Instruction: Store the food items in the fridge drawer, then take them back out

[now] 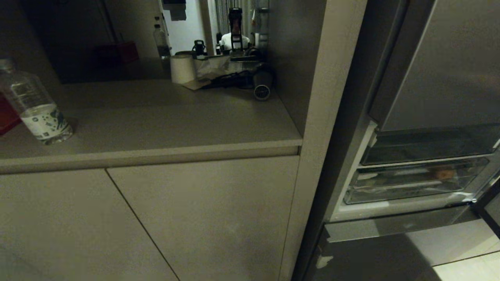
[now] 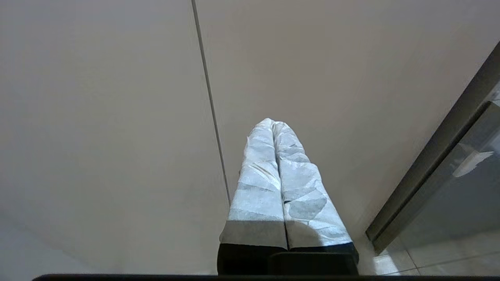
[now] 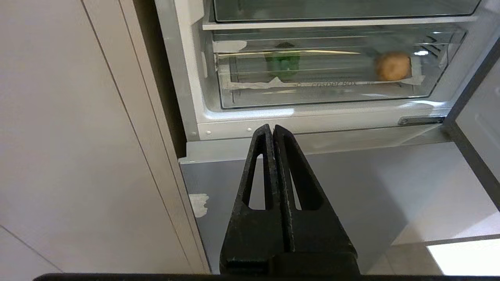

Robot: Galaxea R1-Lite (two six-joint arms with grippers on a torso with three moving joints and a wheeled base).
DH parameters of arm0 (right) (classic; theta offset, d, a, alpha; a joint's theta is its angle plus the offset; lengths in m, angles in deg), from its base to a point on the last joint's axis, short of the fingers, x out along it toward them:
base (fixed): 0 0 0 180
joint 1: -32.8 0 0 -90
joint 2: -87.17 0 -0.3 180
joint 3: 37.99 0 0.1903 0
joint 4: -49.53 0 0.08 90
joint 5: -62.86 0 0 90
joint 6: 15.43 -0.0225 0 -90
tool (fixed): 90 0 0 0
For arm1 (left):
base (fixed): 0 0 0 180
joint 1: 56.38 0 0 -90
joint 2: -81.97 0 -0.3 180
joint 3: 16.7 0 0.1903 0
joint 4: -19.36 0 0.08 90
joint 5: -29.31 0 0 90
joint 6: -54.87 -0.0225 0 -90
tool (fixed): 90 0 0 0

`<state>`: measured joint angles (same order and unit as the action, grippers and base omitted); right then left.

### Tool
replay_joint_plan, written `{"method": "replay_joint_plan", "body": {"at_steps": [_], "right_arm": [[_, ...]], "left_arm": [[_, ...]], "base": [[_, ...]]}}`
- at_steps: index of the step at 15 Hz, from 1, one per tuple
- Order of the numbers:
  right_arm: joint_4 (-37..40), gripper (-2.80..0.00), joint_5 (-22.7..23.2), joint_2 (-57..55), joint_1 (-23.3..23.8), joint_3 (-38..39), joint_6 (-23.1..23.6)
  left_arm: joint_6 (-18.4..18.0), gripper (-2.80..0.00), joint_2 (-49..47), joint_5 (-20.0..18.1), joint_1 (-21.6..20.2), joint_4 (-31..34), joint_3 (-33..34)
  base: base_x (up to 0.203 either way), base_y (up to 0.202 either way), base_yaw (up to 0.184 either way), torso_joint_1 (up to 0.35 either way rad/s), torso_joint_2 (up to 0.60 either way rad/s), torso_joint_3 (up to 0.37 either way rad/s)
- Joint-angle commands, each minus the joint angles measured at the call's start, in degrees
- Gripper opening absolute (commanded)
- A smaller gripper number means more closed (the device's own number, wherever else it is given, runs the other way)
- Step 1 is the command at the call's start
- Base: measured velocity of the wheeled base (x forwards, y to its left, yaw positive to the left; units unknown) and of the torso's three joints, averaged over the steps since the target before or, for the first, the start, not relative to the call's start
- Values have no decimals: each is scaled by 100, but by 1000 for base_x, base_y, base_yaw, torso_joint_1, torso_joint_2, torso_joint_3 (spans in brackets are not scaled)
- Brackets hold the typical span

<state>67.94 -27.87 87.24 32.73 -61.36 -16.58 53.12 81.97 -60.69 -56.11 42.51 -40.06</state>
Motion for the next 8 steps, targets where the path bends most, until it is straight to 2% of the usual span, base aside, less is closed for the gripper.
{"method": "replay_joint_plan", "body": {"at_steps": [1,3,8], "right_arm": [[-5,-280,3,-7,-1,176,0],[-5,-280,3,-7,-1,176,0],[-5,-280,-2,0,-1,176,0]], "left_arm": [[0,-280,-9,0,0,-4,0],[0,-280,-9,3,0,-3,0],[0,-280,-9,0,0,-4,0]], "base": [[0,0,0,0,0,0],[0,0,0,0,0,0],[0,0,0,-124,288,156]]}}
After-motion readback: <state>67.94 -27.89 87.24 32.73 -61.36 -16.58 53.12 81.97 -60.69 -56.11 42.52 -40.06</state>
